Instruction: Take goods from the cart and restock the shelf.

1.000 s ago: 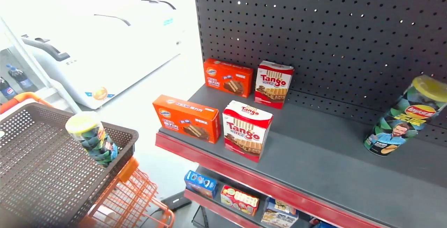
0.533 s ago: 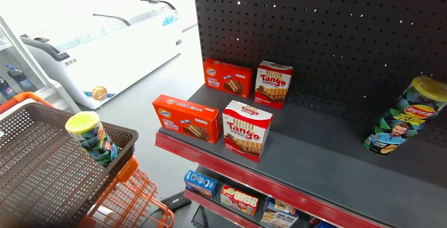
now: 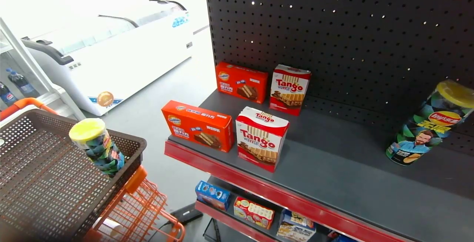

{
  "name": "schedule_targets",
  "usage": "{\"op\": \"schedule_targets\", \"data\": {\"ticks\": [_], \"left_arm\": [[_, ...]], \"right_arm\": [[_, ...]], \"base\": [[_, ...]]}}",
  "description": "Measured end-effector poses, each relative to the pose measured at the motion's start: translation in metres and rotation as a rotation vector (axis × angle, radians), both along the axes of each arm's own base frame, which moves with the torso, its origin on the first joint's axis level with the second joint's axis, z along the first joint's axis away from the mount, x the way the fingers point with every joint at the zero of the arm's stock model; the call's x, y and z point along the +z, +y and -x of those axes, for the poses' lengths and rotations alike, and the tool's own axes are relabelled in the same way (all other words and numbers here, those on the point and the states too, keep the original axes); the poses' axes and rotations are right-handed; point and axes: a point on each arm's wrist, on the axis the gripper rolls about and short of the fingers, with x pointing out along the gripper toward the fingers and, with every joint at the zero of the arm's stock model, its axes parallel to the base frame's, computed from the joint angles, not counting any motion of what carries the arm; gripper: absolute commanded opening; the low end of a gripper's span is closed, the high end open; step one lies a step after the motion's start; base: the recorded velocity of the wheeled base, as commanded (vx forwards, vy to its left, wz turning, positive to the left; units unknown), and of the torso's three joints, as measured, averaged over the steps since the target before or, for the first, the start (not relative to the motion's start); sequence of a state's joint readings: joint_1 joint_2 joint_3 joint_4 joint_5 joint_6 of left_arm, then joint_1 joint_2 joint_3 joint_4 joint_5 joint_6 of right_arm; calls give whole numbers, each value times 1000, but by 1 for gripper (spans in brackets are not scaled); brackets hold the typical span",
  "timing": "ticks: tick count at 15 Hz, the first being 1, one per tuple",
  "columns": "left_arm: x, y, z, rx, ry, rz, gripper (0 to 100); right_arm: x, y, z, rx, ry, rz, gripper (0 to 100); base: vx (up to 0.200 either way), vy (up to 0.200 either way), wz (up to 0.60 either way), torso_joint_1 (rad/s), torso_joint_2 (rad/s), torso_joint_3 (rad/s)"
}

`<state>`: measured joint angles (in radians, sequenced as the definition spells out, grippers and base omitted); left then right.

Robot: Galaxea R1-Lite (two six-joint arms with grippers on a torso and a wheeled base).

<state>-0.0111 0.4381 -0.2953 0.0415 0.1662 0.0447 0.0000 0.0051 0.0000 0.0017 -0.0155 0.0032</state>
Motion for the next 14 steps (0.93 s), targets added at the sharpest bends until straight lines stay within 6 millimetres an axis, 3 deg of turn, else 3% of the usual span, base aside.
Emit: {"op": "schedule_targets", "data": {"ticks": [7,11,14], "left_arm": [[3,12,-77,66,205,12,100],[-7,29,-128,97,109,-8,100],[-26,32,-161,52,73,-11,100]], "right_arm": [[0,0,0,0,0,0,100],[0,0,0,0,0,0,100],[0,0,0,0,0,0,100]], "base": [[0,0,0,0,0,0],[0,0,0,0,0,0],[0,0,0,0,0,0]]}}
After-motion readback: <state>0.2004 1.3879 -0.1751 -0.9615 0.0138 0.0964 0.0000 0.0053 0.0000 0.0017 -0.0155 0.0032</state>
